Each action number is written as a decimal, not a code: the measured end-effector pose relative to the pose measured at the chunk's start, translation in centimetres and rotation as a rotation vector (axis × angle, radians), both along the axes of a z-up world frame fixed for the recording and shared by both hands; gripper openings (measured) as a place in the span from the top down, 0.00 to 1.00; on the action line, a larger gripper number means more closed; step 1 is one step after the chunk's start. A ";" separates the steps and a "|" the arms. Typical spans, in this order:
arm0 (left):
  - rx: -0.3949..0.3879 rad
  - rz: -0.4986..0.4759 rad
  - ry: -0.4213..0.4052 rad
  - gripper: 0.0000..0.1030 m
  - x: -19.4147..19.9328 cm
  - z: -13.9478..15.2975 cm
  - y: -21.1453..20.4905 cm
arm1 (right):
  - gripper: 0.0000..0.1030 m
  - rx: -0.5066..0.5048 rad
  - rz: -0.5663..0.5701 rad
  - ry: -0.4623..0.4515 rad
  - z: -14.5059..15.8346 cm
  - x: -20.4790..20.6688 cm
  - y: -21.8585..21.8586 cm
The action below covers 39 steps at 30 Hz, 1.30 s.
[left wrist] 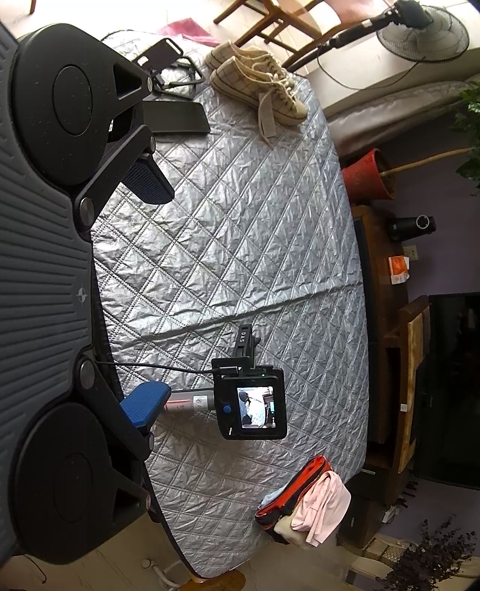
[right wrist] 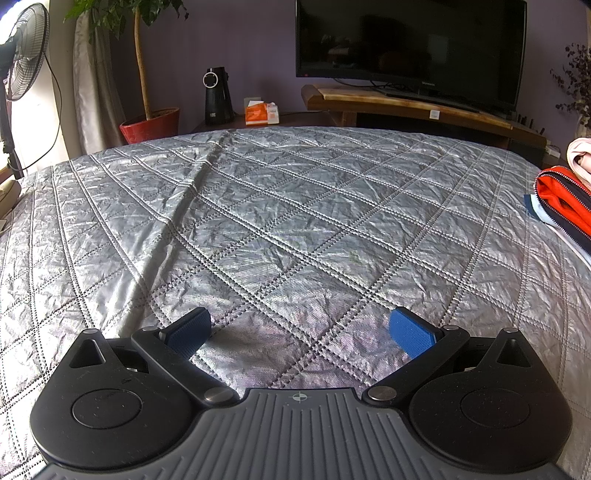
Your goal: Fold clothes
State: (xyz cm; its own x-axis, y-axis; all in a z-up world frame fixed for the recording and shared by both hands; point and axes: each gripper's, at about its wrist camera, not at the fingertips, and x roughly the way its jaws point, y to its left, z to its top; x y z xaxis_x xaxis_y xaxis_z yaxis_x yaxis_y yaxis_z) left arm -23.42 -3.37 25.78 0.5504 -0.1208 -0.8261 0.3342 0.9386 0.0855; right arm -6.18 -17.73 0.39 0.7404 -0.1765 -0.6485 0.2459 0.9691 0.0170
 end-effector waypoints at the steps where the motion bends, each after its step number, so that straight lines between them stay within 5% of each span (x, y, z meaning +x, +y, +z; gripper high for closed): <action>1: 0.002 0.000 -0.001 0.00 0.0 0.0 0.0 | 0.00 0.000 0.000 0.000 0.0 0.0 0.0; 39: 0.023 0.005 0.017 0.00 0.4 -1.1 -0.1 | 0.00 0.000 0.000 0.000 0.0 0.0 0.1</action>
State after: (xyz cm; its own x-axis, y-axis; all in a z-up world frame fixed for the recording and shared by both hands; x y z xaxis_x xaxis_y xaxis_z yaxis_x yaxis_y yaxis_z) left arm -22.99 -3.49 24.69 0.5371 -0.0994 -0.8376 0.3312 0.9381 0.1011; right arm -6.22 -17.66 0.38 0.7405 -0.1765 -0.6485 0.2459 0.9691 0.0170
